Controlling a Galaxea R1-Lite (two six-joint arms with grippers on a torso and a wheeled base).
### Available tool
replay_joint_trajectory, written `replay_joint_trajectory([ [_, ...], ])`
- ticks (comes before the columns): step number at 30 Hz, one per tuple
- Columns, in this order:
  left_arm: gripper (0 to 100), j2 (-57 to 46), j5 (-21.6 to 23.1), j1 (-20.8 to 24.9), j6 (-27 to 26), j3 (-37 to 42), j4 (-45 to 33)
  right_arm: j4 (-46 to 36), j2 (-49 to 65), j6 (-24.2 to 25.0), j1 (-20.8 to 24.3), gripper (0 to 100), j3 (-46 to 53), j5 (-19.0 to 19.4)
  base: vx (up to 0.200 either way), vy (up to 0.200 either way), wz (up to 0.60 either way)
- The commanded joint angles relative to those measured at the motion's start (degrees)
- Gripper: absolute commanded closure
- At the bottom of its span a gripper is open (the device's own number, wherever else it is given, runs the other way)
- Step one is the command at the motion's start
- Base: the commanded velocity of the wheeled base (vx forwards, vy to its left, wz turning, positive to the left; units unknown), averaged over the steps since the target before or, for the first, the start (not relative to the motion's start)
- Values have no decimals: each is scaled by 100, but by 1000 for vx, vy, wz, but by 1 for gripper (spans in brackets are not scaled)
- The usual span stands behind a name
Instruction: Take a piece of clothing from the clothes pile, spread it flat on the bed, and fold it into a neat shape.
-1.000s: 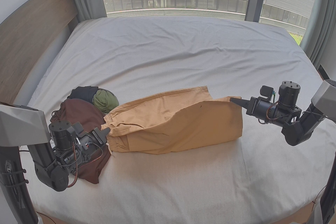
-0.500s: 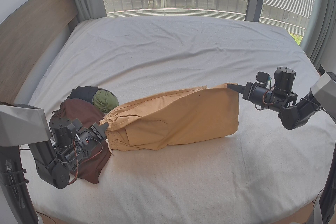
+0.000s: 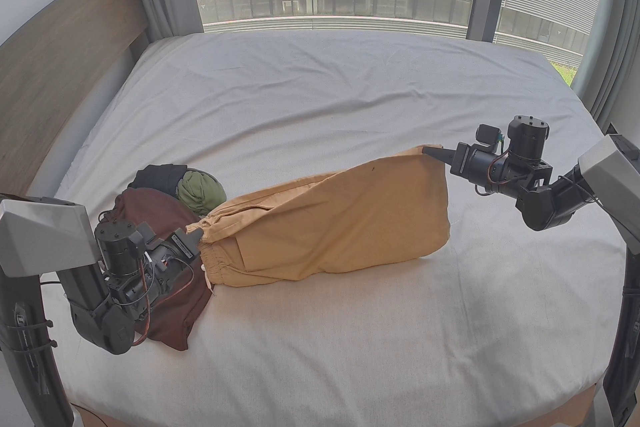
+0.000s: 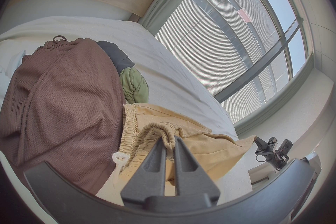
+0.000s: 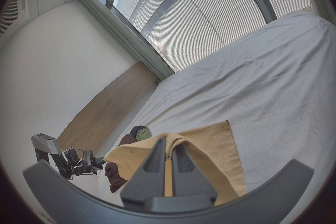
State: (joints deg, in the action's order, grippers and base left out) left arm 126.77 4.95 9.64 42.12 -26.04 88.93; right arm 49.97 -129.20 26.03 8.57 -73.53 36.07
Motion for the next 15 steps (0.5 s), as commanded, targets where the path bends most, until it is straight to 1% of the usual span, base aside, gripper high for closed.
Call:
replay_joint_trajectory([
  [1,100,181,-108,-33,7,-147,1,-84,-246,-1,4,100,-337,5,0,0,0],
  [4,100,208,-117,-50,16,-209,1,-286,-361,8,4,100,-583,-4,0,0,0],
  [7,100,199,-117,-129,16,-244,1,-312,-624,8,4,100,-917,-4,0,0,0],
  [15,100,287,-117,-147,77,-332,1,-567,-897,16,92,100,-1321,-21,0,0,0],
])
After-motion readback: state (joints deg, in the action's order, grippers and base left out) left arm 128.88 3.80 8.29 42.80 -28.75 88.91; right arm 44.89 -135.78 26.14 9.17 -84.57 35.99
